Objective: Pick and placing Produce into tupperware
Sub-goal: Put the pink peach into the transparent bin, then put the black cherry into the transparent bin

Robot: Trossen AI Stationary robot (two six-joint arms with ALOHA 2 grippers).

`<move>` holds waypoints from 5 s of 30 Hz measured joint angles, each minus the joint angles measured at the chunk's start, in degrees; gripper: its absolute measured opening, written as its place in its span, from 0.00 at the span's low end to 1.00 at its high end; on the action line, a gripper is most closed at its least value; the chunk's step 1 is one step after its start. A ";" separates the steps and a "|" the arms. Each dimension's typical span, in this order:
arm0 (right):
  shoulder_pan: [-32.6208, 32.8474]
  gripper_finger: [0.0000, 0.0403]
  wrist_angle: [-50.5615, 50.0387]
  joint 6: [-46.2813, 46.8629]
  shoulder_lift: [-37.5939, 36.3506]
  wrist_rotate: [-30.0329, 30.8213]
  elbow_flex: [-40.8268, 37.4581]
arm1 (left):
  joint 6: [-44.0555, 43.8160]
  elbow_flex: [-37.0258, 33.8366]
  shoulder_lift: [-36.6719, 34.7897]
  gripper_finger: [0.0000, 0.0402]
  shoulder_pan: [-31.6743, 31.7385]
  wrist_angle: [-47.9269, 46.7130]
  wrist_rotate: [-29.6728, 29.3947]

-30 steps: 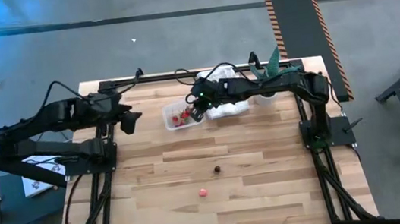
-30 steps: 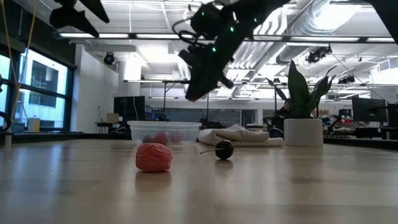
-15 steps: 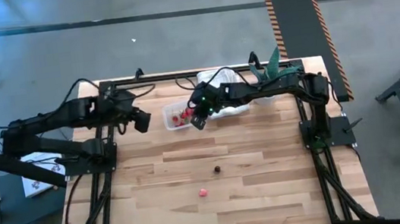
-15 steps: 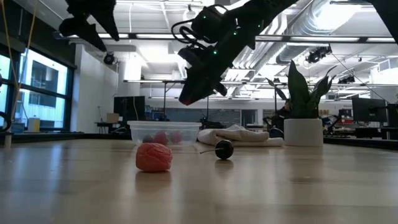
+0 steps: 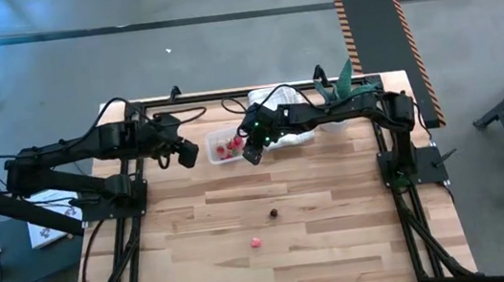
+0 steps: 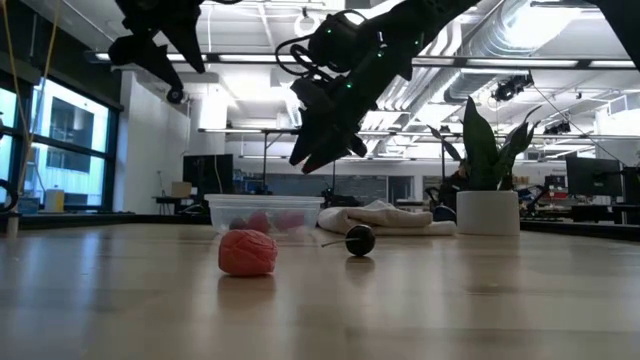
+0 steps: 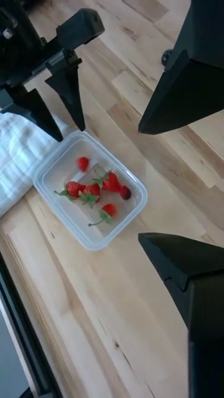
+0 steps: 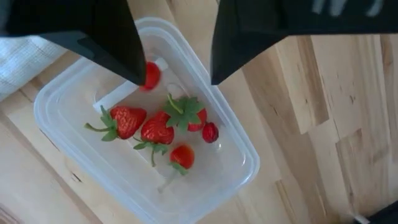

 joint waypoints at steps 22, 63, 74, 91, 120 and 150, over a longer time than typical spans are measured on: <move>8.86 0.54 -35.10 8.87 -14.71 12.84 3.72 | -1.71 0.02 15.14 0.65 -19.61 15.91 -2.81; 14.95 0.53 -48.11 3.88 -23.39 17.46 3.72 | -1.11 0.08 49.92 0.65 -38.97 50.11 2.23; 14.95 0.53 -48.68 4.44 -23.39 17.27 3.65 | -1.07 0.03 51.22 0.65 -38.97 49.95 2.18; 14.96 0.53 -49.65 4.33 -23.37 17.10 3.65 | -6.21 0.11 54.42 0.55 -38.99 52.76 -2.27; 14.95 0.53 -49.94 6.26 -23.34 17.11 3.65 | 3.06 0.00 26.13 0.11 -18.06 21.51 -21.07; 20.20 0.53 -35.73 5.47 -22.72 2.95 3.63 | 18.88 0.00 25.77 0.66 3.50 20.25 -0.22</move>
